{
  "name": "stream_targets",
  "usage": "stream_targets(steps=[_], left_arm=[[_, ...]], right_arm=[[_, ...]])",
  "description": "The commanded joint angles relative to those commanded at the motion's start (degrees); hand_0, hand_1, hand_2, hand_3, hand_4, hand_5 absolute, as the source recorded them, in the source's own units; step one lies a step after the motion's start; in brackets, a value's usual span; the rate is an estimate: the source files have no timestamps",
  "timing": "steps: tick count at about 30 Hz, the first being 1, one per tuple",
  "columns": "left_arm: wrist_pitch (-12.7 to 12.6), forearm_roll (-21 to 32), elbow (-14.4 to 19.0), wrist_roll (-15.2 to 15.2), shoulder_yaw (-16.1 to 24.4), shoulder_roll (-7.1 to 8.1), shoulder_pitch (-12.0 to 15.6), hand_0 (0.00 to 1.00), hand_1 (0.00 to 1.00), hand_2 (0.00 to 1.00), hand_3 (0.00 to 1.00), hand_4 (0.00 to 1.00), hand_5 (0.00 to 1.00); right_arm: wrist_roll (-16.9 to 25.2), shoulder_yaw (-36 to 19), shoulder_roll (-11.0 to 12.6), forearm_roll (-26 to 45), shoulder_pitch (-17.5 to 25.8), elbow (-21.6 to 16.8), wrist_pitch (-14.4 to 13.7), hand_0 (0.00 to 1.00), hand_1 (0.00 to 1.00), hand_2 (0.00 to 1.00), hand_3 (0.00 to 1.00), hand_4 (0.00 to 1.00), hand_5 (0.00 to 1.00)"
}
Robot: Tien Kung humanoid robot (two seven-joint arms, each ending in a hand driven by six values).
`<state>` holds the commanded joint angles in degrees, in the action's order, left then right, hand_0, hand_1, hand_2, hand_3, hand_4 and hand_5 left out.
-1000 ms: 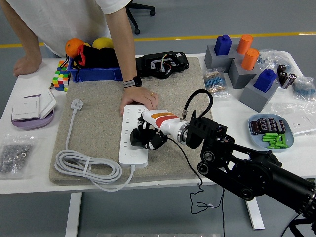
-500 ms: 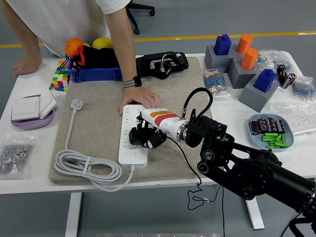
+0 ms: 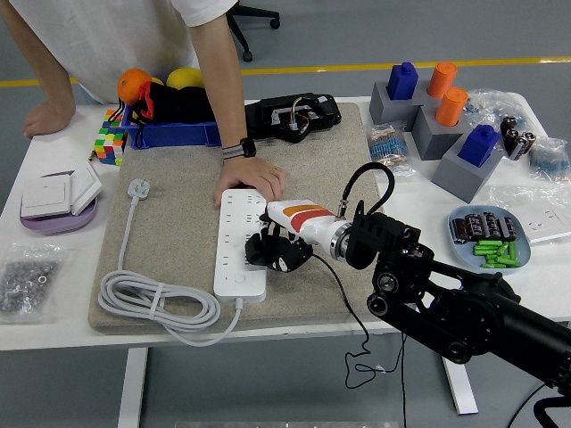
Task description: Press the white button,pick up the black plug,place it near the board,insert it into the board
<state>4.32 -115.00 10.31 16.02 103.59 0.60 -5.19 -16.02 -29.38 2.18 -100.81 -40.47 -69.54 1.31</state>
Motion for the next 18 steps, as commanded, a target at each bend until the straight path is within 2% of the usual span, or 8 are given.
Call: stream_targets(steps=[18], left_arm=[[-0.04,-0.2,0.0,0.0,0.39,-0.04,-0.1,0.621,0.625,0.631,0.685,0.516,0.379]], right_arm=[[0.1,1.09,-1.63,-0.4,-1.02,0.66,-0.12,0.402,0.358,0.448,0.484,0.767,0.002]])
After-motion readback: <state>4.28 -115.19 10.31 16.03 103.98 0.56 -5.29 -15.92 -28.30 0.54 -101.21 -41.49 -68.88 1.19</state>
